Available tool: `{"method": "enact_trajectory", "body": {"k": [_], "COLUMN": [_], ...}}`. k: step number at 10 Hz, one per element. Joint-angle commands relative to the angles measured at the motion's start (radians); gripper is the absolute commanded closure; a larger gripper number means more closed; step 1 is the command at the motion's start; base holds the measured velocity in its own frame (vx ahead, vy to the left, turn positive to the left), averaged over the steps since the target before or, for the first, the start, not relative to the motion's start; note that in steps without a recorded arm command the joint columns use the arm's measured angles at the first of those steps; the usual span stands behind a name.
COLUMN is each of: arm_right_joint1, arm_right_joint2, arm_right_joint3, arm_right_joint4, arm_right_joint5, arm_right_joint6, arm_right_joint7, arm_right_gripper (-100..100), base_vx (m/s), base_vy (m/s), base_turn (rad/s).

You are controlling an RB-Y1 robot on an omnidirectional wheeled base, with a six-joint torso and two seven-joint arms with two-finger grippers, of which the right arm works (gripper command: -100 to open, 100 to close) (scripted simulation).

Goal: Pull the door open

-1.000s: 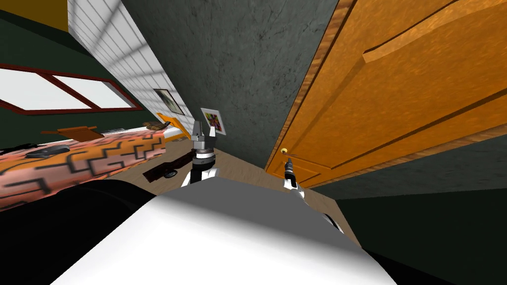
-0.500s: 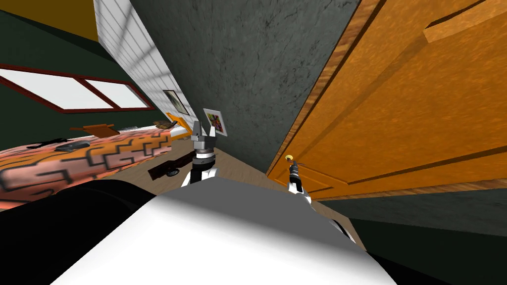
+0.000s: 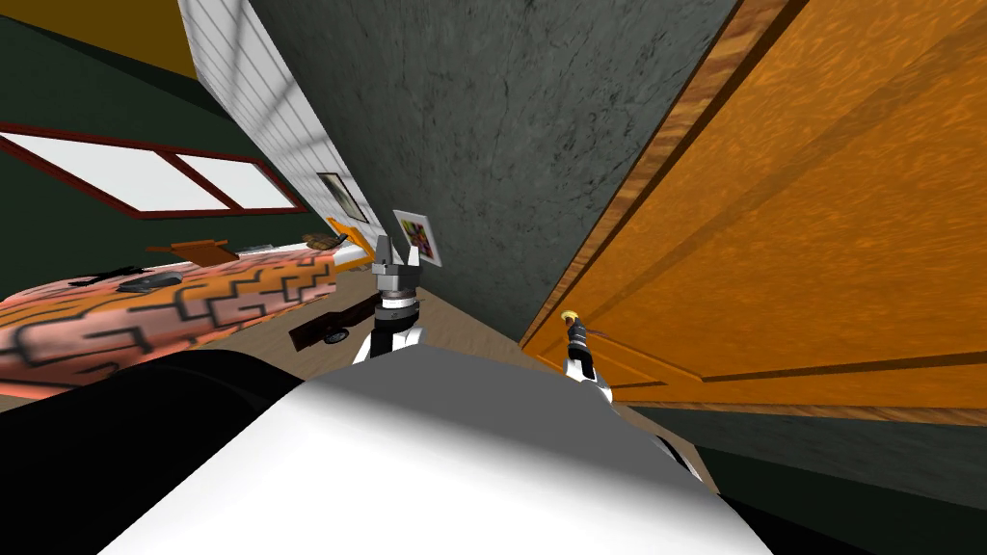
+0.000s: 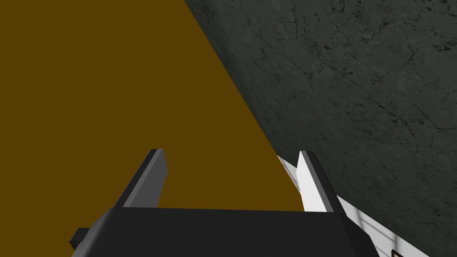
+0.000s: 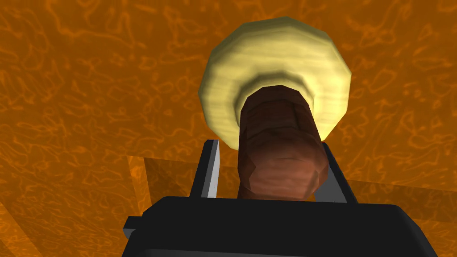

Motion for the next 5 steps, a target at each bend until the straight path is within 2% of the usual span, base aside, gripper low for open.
{"method": "enact_trajectory", "body": {"k": [1, 5], "arm_right_joint1": [0.001, 0.001], "arm_right_joint2": [0.000, 0.000], "arm_right_joint3": [0.000, 0.000], "arm_right_joint4": [-0.001, -0.001], "arm_right_joint5": [0.000, 0.000], "arm_right_joint6": [0.001, 0.001], "arm_right_joint7": [0.000, 0.000], "arm_right_gripper": [100, 100], "base_vx": [-0.017, -0.006], "base_vy": [0.002, 0.000], "base_turn": [-0.003, 0.003]}}
